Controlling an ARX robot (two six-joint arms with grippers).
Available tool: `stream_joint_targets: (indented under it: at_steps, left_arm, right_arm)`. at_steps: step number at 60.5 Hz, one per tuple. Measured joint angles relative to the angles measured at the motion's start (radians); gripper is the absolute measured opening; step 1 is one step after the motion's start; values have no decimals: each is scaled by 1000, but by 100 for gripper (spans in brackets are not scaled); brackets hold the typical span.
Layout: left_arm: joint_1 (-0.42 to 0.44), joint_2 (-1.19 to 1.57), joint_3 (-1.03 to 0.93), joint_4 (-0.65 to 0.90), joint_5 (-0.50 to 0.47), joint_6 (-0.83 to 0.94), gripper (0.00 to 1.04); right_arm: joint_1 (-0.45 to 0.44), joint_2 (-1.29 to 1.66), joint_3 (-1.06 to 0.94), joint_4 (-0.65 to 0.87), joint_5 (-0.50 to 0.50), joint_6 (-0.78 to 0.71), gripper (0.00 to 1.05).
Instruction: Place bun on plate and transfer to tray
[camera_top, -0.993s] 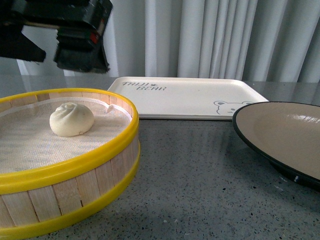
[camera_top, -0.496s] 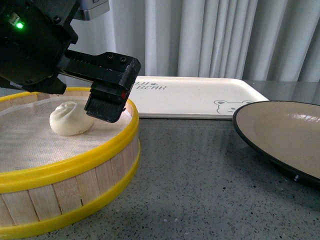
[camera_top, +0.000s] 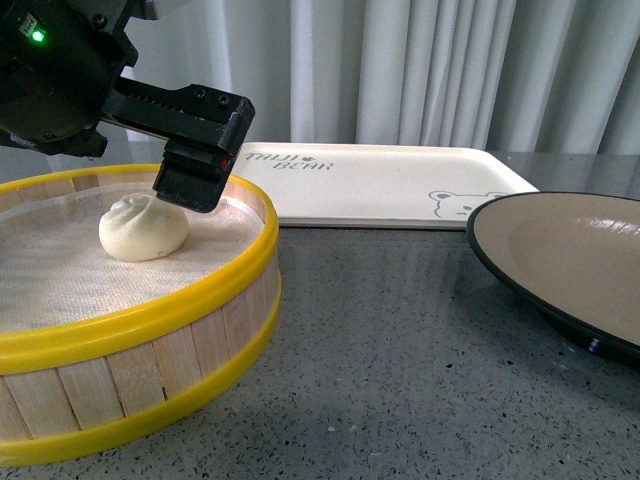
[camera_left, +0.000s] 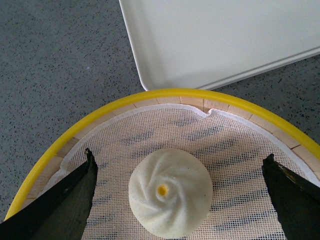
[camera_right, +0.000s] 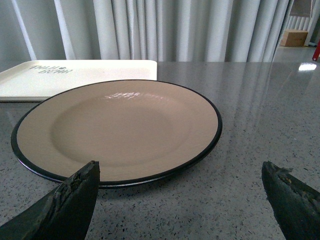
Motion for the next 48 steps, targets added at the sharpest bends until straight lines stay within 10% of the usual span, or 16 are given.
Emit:
stream_joint_targets:
  at_steps: [30,48]
  left_arm:
    - [2,10,-31,-2,-4,24,98]
    - [1,10,-43,9,-12,38,51]
  right_arm:
    - [0,0,0,0,0,0,96]
    - [0,0,0,0,0,0,96]
